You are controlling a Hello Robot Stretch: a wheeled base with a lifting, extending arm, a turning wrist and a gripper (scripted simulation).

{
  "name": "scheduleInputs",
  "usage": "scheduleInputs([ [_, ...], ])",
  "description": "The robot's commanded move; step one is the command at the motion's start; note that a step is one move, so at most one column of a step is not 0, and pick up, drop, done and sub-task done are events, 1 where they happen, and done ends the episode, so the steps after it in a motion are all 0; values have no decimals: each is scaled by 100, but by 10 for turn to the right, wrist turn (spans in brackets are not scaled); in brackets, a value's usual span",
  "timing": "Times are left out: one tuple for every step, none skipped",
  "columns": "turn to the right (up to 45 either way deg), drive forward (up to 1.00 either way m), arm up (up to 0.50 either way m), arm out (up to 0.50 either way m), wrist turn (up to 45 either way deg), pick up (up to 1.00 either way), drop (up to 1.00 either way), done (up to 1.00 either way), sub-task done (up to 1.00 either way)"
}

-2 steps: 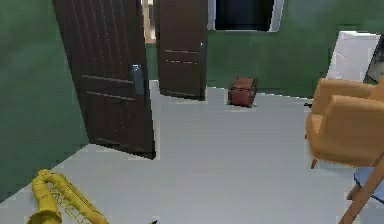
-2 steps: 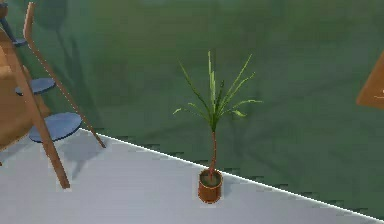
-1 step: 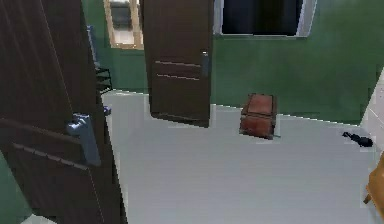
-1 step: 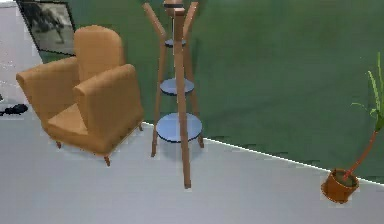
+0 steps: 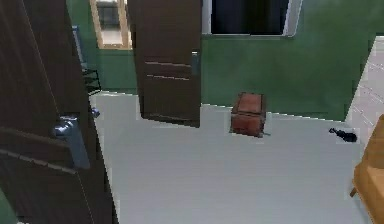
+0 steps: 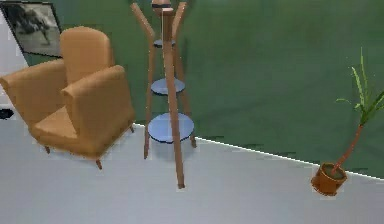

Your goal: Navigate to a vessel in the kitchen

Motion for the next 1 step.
scheduleInputs([
  [0,45,0,0,0,0,0,0,0],
])
